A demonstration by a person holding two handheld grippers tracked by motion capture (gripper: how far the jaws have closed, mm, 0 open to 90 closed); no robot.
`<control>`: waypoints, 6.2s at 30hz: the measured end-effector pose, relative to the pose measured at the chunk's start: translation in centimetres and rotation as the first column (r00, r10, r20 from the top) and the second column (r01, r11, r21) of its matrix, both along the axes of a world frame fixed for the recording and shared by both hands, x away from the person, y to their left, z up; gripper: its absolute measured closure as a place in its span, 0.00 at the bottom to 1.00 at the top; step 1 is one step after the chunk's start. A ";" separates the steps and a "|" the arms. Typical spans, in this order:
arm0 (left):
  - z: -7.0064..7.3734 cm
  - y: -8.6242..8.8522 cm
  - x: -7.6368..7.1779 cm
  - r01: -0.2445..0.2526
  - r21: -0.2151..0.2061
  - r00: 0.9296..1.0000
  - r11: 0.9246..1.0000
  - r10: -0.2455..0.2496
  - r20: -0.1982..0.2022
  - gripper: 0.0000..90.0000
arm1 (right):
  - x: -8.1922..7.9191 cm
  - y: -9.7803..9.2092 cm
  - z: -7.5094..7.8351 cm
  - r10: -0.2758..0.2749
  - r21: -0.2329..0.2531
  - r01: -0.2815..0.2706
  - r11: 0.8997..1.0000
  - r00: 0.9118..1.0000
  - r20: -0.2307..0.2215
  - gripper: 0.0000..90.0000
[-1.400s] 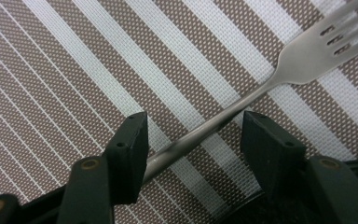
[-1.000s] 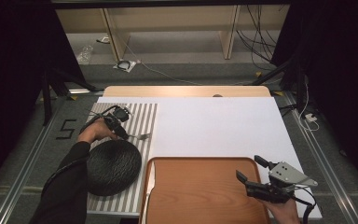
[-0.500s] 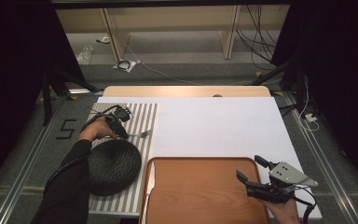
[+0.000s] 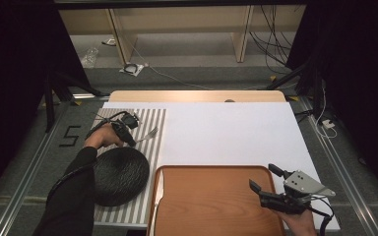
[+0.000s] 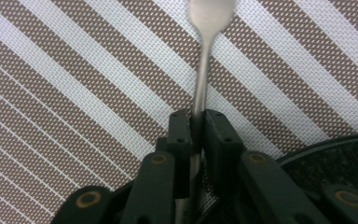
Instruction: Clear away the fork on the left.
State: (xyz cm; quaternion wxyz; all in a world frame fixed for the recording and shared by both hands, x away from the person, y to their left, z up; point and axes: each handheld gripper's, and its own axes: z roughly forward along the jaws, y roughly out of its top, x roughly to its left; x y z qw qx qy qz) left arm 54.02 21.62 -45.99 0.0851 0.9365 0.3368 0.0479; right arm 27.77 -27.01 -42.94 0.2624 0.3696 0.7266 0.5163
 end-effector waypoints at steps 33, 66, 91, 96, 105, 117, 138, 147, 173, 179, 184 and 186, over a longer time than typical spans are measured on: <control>3.7 0.2 -1.3 0.016 0.035 0.970 0.999 -0.024 0.242 0.93 | 0.0 0.0 0.0 0.000 -0.004 0.000 1.000 1.000 -0.002 0.21; 7.6 -6.8 -13.2 0.166 -0.176 0.957 0.970 -0.115 0.267 0.93 | -0.1 0.0 0.0 -0.003 -0.012 0.003 1.000 1.000 -0.010 0.21; 6.5 -10.9 -18.8 0.249 -0.219 0.950 0.944 -0.194 0.245 0.93 | -0.2 0.4 0.1 0.013 -0.014 -0.013 1.000 1.000 0.007 0.21; 6.4 -12.2 -20.4 0.266 -0.231 0.954 0.936 -0.220 0.205 0.93 | -0.3 0.4 0.1 0.012 -0.011 -0.012 1.000 1.000 0.005 0.21; 5.3 -14.3 -22.8 0.299 -0.251 0.951 0.921 -0.265 0.161 0.93 | -0.3 0.3 0.1 0.012 -0.011 -0.012 1.000 1.000 0.014 0.21; 3.5 -15.3 -23.6 0.312 -0.258 0.950 0.914 -0.297 0.098 0.93 | -0.4 0.3 0.2 0.012 -0.024 -0.012 1.000 1.000 0.004 0.21; 1.6 -15.9 -25.3 0.303 -0.271 0.949 0.914 -0.314 0.002 0.93 | -0.3 0.3 0.1 0.009 -0.013 -0.009 1.000 1.000 0.011 0.21; 0.7 -16.4 -26.0 0.316 -0.249 0.940 0.916 -0.337 -0.047 0.93 | -0.4 0.3 0.2 0.008 -0.023 -0.008 1.000 1.000 0.000 0.21; 1.1 -16.7 -26.9 0.363 -0.282 0.931 0.888 -0.358 0.072 0.98 | -0.3 0.3 0.1 0.015 -0.013 -0.015 1.000 1.000 0.013 0.21; 0.1 -17.6 -27.6 0.423 -0.287 0.905 0.859 -0.413 0.099 0.99 | -0.4 0.3 0.1 0.016 -0.018 -0.016 1.000 1.000 0.009 0.21; -0.5 -18.0 -27.7 0.433 -0.276 0.901 0.858 -0.421 0.106 0.99 | -0.4 0.4 0.1 0.020 -0.022 -0.019 1.000 1.000 0.007 0.21; -0.6 -18.0 -27.7 0.429 -0.277 0.903 0.860 -0.416 0.107 0.99 | -0.4 0.4 0.1 0.019 -0.022 -0.019 1.000 1.000 0.007 0.21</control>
